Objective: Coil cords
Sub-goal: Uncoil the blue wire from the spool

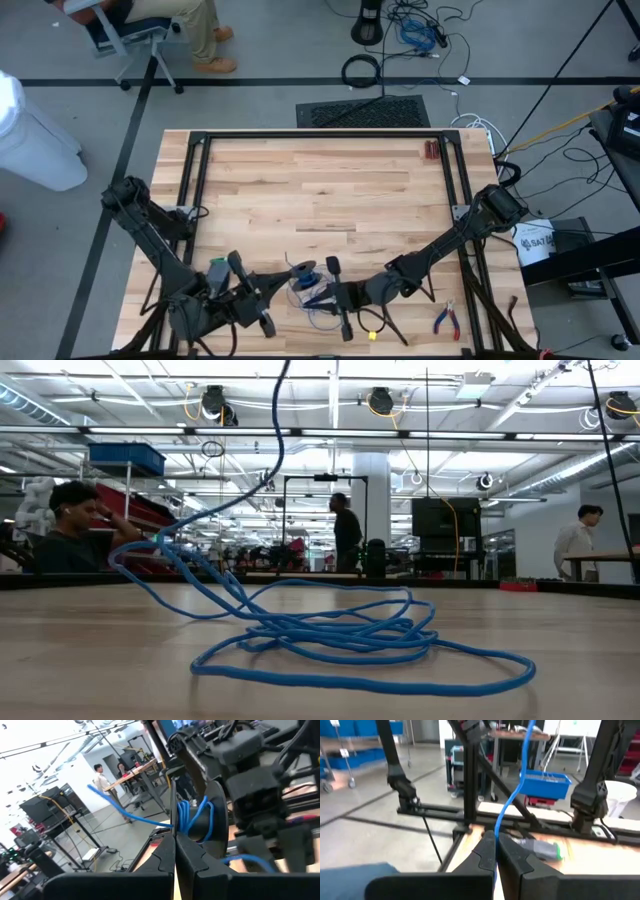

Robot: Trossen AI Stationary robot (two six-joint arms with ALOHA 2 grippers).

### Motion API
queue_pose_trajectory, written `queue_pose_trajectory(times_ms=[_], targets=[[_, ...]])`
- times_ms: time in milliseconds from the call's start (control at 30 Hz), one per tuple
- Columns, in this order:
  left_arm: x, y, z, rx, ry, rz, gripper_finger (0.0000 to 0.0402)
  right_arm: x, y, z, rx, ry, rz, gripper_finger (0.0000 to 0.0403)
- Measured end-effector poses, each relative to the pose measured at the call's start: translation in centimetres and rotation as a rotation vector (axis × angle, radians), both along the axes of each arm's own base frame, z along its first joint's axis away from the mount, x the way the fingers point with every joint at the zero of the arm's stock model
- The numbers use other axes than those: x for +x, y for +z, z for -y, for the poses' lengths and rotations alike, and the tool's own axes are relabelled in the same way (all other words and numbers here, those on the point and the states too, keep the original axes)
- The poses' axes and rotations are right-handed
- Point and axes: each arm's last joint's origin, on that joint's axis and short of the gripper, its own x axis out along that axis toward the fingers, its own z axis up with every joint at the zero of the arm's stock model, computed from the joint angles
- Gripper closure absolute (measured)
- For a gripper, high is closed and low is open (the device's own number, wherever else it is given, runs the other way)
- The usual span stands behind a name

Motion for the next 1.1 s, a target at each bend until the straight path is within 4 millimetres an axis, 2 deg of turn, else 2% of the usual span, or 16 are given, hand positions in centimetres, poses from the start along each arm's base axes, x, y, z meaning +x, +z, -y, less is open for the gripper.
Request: queue_pose_trajectory(times_ms=[467,667,800,900,1000,1100], targets=[[-2.5,2.1,2.3,-0.053,-0.098,0.040,0.0400,0.3,-2.1,1.7,-0.078,-0.054,-0.213,0.0402],[-3.4,2.3,3.0,-0.058,-0.129,0.042,0.0400,-0.3,-2.4,3.0,-0.023,-0.114,-0.371,0.0380],[-3.8,2.3,3.3,-0.064,-0.142,0.044,0.0400,-1.9,-1.4,3.7,-0.007,-0.137,-0.477,0.0357],[-4.0,2.4,3.3,-0.071,-0.148,0.048,0.0400,-3.5,0.2,3.7,0.047,-0.113,-0.530,0.0339],[-4.0,2.4,3.3,-0.073,-0.148,0.049,0.0400,-4.7,1.9,3.2,0.071,-0.072,-0.492,0.0323],[-4.0,2.4,3.3,-0.094,-0.148,0.057,0.0400,-5.2,3.5,2.0,0.057,0.003,-0.365,0.0312]])
